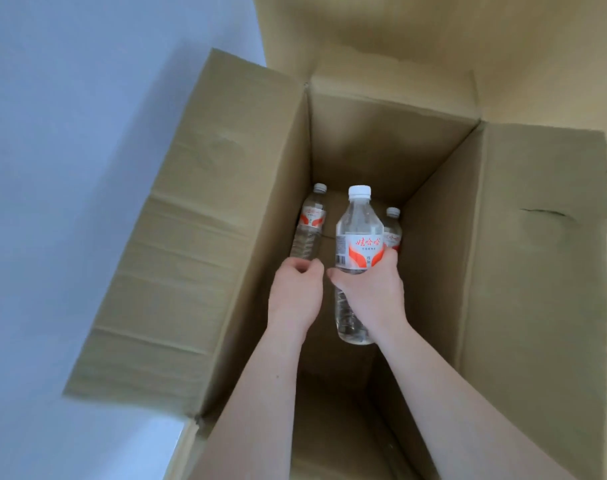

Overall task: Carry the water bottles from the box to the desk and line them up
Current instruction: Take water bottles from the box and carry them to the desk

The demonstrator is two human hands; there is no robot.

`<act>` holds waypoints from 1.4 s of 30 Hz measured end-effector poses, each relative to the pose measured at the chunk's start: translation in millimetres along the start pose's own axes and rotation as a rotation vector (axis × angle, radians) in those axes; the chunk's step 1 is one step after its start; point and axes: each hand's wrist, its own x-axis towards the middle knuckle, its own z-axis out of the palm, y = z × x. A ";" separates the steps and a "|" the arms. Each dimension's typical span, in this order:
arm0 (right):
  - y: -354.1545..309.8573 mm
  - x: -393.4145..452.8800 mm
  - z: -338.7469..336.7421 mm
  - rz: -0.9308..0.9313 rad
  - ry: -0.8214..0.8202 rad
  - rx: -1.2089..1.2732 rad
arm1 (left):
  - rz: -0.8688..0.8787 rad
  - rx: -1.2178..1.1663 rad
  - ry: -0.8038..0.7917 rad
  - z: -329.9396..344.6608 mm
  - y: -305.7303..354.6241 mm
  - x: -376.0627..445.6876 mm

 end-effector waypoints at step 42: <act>17.1 -359.7 111.5 -0.596 -0.610 -0.289 | -0.186 -0.664 0.509 -255.0 -252.6 -310.5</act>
